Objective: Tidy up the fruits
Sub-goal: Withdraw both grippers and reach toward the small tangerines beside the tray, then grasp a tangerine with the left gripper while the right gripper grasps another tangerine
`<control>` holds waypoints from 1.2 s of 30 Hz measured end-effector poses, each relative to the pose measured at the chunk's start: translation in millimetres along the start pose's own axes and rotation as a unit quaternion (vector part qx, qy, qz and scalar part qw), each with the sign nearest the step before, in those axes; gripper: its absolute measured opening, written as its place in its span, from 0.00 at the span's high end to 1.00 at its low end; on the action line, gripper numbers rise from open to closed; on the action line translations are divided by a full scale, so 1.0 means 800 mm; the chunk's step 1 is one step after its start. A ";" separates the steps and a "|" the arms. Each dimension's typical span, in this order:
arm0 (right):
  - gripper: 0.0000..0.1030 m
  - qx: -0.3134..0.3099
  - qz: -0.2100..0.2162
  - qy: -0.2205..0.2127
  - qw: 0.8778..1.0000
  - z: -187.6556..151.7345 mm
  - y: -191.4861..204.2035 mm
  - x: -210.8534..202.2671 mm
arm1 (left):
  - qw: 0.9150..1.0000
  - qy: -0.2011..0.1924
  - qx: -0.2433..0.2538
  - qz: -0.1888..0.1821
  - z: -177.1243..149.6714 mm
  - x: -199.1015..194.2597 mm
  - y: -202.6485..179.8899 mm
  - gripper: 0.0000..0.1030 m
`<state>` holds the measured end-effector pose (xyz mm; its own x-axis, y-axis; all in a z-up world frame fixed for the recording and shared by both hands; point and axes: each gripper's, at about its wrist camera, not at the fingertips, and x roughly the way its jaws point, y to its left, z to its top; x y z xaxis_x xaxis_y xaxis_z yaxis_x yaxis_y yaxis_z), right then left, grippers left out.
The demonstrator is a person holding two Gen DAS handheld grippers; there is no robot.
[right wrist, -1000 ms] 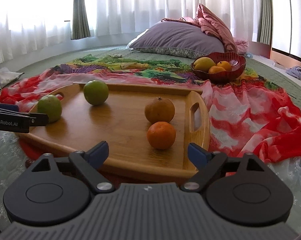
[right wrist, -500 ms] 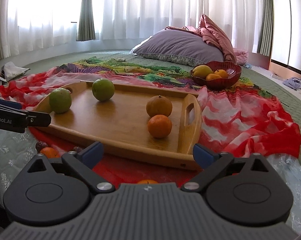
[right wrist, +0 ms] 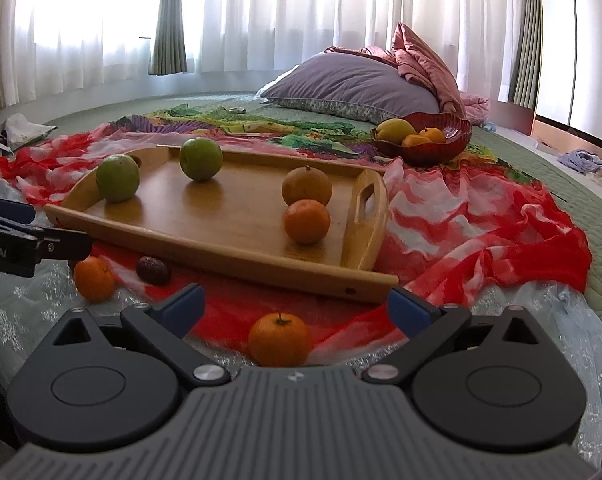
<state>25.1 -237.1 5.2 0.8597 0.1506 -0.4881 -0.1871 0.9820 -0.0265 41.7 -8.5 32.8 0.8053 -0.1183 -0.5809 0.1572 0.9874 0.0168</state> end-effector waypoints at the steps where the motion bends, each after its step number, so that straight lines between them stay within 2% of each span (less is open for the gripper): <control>1: 0.00 0.000 -0.001 0.001 1.000 -0.001 -0.001 0.000 | 1.000 0.002 0.002 -0.002 -0.002 0.000 -0.002 0.00; 11: 0.01 0.013 0.004 0.000 1.000 -0.010 -0.004 -0.002 | 1.000 0.005 0.017 -0.017 -0.009 0.000 -0.022 0.02; 14: 0.04 0.004 0.008 -0.006 1.000 -0.012 0.000 -0.005 | 0.999 0.004 0.024 -0.022 -0.009 -0.002 -0.026 0.15; 16: 0.06 0.000 0.014 -0.011 1.000 -0.012 0.002 -0.008 | 0.999 0.009 0.027 -0.030 -0.008 -0.003 -0.029 0.31; 19: 0.12 -0.006 0.021 -0.011 1.000 -0.014 0.005 -0.008 | 0.999 0.013 0.030 -0.041 -0.010 -0.005 -0.032 0.42; 25: 0.24 -0.012 0.031 -0.001 0.999 -0.016 0.011 -0.004 | 0.998 0.027 0.032 -0.051 -0.014 -0.001 -0.038 0.54; 36: 0.44 -0.013 0.028 0.007 1.000 -0.020 0.016 0.000 | 0.998 0.034 0.023 -0.047 -0.019 0.007 -0.038 0.65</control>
<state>15.3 -226.6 -9.4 0.8410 0.2028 -0.5016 -0.2468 0.9688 -0.0221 32.9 -37.3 17.1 0.7459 -0.2005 -0.6352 0.2568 0.9664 -0.0035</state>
